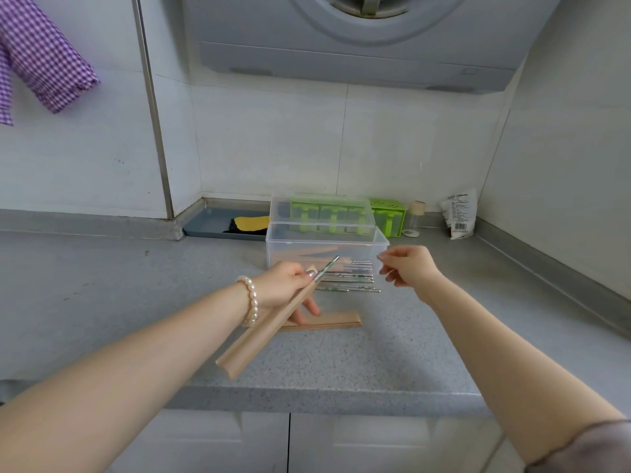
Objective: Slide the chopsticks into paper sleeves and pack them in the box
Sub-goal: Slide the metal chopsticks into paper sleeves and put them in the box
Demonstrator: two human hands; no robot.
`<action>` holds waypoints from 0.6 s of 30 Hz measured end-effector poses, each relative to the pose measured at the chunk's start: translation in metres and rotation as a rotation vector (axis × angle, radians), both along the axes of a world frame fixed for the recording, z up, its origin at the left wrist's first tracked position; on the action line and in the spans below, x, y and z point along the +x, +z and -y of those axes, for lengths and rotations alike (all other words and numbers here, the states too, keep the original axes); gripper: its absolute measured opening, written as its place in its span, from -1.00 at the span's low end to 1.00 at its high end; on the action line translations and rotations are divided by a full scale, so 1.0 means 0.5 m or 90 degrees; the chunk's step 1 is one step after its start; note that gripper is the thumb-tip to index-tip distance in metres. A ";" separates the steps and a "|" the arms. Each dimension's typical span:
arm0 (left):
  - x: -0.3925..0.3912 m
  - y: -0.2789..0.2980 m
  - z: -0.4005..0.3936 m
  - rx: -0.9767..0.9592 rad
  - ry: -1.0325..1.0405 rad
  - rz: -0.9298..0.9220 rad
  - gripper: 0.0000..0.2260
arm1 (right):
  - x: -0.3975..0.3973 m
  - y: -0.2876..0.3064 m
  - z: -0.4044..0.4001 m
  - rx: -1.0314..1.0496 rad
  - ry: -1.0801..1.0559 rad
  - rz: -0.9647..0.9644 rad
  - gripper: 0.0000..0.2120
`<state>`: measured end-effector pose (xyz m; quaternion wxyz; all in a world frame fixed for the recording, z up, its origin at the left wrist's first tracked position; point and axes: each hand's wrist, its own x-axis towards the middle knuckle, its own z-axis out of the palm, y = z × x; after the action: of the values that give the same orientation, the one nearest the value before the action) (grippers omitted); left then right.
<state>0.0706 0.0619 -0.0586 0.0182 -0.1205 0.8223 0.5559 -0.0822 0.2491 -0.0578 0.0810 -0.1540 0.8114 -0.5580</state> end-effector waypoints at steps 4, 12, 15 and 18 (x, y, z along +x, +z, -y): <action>-0.004 -0.017 0.031 0.056 0.064 0.014 -0.78 | -0.034 -0.065 0.029 0.203 0.007 -0.092 -0.87; -0.015 -0.035 0.068 0.112 0.054 0.070 -0.90 | -0.047 -0.113 0.115 0.305 0.113 -0.215 -0.88; -0.016 -0.040 0.072 0.050 0.011 0.086 -0.91 | -0.053 -0.122 0.130 0.324 0.132 -0.227 -0.88; -0.014 -0.043 0.073 0.053 -0.005 0.090 -0.91 | -0.060 -0.130 0.135 0.331 0.140 -0.229 -0.87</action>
<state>0.0634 0.0254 -0.0800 0.0836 -0.1553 0.7954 0.5799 -0.1123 0.1814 -0.1225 0.0327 -0.3108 0.9064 -0.2843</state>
